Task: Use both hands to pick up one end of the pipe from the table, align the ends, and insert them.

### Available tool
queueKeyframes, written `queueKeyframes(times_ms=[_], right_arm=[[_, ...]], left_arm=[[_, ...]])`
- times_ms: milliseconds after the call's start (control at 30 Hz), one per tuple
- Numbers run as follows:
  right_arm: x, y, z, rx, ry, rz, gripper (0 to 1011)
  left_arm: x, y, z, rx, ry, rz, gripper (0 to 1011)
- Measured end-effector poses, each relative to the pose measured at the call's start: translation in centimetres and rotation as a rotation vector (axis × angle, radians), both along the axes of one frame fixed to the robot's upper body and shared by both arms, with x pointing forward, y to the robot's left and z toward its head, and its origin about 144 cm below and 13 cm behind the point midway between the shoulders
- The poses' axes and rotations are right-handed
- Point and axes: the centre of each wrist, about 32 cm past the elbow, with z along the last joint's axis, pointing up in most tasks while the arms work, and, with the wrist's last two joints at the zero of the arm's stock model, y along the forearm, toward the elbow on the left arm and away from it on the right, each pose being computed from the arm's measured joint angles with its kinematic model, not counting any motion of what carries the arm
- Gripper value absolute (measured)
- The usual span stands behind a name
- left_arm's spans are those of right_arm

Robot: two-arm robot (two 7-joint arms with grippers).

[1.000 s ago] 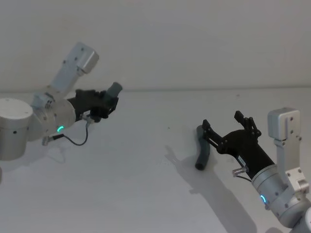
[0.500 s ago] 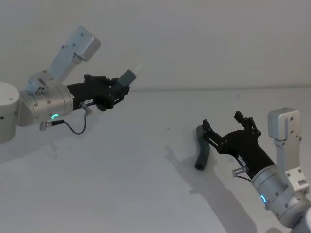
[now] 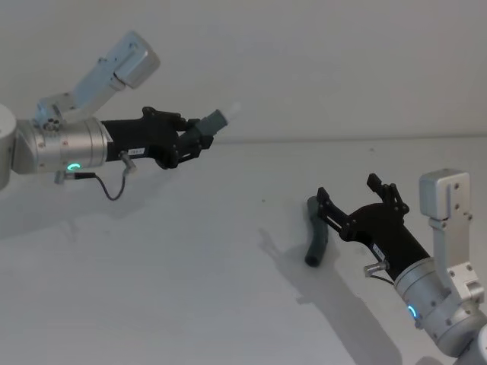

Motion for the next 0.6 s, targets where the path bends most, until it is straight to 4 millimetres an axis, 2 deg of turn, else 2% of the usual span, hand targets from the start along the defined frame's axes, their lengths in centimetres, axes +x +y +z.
queueKeyframes(times_ms=[300, 600], right_arm=[[0.0, 0.0, 0.0, 0.000, 0.000, 0.000, 1001], [0.0, 0.0, 0.0, 0.000, 0.000, 0.000, 1002]], left_arm=[[0.7, 1.3, 0.5, 0.057, -0.072, -0.076, 336], [0.4, 2.5, 0.3, 0.090, -0.153, -0.100, 336]])
